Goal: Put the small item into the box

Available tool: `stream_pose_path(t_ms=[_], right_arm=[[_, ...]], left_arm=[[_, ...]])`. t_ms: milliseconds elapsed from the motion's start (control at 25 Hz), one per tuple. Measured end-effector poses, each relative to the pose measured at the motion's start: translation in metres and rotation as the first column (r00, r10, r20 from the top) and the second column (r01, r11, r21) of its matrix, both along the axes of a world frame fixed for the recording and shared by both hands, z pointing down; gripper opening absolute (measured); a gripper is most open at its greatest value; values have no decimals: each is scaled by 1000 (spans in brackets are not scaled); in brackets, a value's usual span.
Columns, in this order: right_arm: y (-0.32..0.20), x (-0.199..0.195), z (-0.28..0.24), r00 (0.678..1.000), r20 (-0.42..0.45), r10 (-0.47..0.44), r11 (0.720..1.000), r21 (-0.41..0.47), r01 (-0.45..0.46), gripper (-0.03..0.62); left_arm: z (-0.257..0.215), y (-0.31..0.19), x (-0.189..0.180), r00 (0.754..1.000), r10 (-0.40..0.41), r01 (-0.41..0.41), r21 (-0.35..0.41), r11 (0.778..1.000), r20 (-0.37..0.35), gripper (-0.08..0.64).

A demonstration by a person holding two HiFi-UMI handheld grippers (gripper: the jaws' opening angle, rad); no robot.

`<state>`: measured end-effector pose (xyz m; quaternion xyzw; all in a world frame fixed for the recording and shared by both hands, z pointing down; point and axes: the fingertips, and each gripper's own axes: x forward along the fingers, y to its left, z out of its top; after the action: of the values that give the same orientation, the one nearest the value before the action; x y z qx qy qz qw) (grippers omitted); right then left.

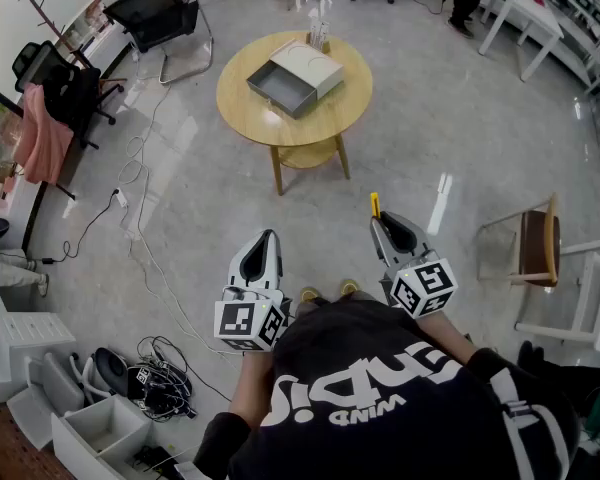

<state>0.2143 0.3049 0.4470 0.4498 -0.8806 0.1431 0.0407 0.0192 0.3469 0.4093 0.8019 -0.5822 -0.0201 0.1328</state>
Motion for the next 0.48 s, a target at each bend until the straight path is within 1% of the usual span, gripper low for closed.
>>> stream_pose_path(t_ms=[160,360,480], right_arm=[[-8,-5,-1,1000,3,0,1000,3,0,55],[-19,-15,-5,999,39,-2,1000,9,2,55],[-24,-21,-8,999,45,3,1000,24,-4,55]], left_arm=[[1,-9,-3,1000,11,-11,2,1000,3,9],[3,-19,-12,1000,26,-26,-1,1000,1,9],[5,-26,-18,999,42,-42,0,999,-1,9]])
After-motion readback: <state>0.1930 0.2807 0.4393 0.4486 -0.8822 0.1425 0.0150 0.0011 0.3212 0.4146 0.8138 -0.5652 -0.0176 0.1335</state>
